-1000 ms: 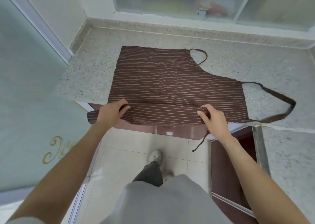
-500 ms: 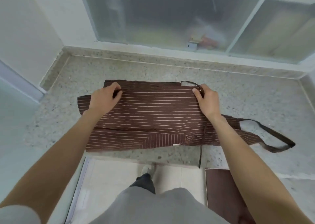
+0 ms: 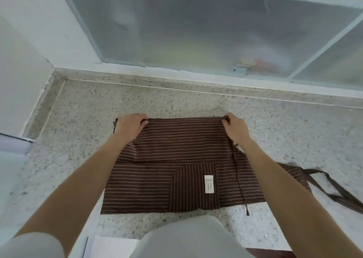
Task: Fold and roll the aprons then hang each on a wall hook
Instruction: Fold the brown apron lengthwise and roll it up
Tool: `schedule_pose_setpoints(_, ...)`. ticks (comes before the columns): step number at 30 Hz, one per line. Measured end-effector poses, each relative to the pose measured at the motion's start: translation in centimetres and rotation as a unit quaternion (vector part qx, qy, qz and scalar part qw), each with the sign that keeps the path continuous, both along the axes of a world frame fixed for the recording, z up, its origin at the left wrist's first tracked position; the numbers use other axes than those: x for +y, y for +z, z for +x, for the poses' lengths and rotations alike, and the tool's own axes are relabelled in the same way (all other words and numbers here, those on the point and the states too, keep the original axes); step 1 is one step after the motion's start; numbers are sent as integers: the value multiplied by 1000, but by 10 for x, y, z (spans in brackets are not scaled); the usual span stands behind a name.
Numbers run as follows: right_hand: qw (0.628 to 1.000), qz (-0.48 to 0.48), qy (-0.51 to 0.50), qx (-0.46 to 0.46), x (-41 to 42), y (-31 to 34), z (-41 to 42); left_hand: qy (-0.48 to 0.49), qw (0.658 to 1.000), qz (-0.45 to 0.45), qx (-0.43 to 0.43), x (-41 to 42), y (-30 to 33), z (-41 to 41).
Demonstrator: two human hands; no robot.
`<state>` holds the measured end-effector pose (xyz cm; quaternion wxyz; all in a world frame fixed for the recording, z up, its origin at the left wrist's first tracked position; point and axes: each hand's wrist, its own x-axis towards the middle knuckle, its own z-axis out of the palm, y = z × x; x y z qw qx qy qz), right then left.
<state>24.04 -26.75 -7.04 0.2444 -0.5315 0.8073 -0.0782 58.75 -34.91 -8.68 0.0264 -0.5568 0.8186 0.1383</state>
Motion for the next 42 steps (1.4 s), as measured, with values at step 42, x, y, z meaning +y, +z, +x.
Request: schedule_pose_setpoints(42, 986, 60, -148, 53, 174, -43, -6, -201, 972, 118, -14, 100, -43, -162)
